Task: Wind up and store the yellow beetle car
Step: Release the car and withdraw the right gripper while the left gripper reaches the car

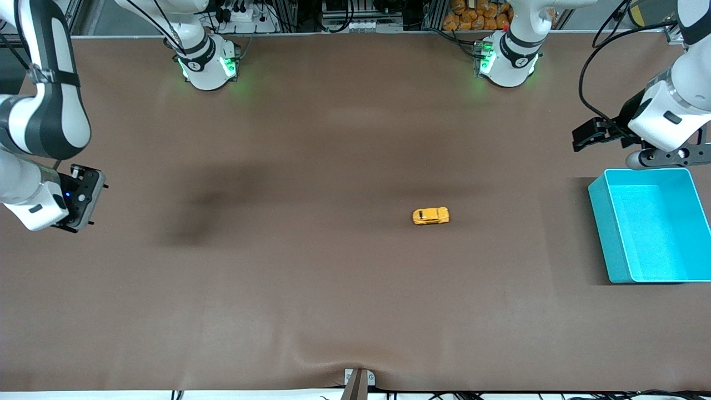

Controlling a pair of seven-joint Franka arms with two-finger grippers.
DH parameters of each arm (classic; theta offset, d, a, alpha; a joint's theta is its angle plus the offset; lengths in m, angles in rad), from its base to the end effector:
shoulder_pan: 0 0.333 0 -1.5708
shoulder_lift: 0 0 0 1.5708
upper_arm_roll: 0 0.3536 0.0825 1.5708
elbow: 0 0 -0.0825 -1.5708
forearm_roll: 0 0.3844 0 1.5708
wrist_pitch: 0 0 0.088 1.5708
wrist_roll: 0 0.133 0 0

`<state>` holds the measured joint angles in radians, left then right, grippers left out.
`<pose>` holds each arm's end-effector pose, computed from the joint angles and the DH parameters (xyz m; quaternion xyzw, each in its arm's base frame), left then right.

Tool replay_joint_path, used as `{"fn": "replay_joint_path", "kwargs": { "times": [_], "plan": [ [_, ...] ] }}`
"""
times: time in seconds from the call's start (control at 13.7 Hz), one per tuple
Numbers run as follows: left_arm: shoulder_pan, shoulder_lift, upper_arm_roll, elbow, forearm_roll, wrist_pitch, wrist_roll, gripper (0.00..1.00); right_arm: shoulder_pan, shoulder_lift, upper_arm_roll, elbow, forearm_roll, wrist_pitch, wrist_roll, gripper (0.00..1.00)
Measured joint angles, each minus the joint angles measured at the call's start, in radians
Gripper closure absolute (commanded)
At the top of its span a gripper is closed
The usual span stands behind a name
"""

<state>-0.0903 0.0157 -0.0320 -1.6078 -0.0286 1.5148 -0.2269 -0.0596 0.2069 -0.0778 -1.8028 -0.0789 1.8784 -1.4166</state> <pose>0.5447 -0.0708 0.6057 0.9971 0.0522 -0.0560 0.0049 0.5999 -0.0883 0.4308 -0.7910 -0.6067 0.0779 0.0139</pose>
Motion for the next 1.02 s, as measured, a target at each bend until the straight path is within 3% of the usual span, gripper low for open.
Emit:
{"fn": "replay_joint_path", "kwargs": {
  "times": [0.36, 0.73, 1.02],
  "plan": [
    [0.035, 0.0, -0.007, -0.027, -0.104, 0.041, -0.205, 0.0, 0.018, -0.053, 0.002, 0.093, 0.0, -0.128, 0.143, 0.0],
    [0.022, 0.028, -0.121, -0.131, -0.107, 0.223, -0.497, 0.0, 0.02, -0.063, 0.003, 0.297, 0.005, -0.339, 0.389, 0.0],
    [-0.011, 0.116, -0.167, -0.146, -0.107, 0.33, -0.785, 0.0, 0.041, -0.066, 0.009, 0.402, 0.008, -0.456, 0.573, 0.0]
  ]
}}
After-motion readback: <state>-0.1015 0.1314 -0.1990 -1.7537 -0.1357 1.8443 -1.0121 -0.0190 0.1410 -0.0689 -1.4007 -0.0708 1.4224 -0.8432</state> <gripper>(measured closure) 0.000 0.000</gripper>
